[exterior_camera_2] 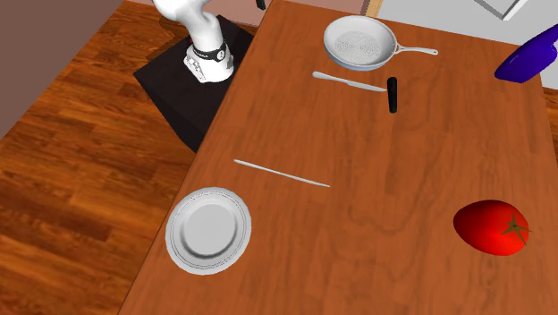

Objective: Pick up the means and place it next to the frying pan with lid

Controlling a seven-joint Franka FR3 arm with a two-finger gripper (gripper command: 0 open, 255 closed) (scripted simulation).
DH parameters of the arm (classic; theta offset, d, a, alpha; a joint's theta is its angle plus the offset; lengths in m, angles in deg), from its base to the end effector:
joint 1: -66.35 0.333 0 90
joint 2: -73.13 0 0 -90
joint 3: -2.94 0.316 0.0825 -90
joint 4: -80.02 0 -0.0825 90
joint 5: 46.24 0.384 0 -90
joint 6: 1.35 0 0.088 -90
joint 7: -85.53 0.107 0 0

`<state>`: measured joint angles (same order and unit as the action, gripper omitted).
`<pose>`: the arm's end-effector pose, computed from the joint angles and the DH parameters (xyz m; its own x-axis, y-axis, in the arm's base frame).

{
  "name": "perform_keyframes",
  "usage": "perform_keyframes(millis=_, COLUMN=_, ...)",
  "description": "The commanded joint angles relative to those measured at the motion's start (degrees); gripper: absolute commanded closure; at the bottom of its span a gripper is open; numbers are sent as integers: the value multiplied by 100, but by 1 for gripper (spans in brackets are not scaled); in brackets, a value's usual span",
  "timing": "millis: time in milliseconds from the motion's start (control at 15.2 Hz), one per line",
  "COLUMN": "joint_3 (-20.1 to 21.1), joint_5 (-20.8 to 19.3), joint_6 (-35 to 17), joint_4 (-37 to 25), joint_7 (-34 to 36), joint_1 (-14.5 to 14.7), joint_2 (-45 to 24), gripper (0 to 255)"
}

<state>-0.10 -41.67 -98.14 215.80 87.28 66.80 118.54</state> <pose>0.3168 -0.0117 0.5973 0.9916 -0.0731 0.1067 -0.0601 -0.9909 -0.1206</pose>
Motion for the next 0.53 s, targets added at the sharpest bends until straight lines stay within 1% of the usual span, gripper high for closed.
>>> perform_keyframes(millis=0, joint_3=0, joint_5=0, joint_6=0, joint_4=0, joint_7=0, joint_1=0, joint_2=0, gripper=0)
perform_keyframes(millis=462, joint_3=-710, joint_5=-486, joint_6=-687, joint_4=19, joint_7=-1271, joint_1=-22, joint_2=-940, gripper=0)
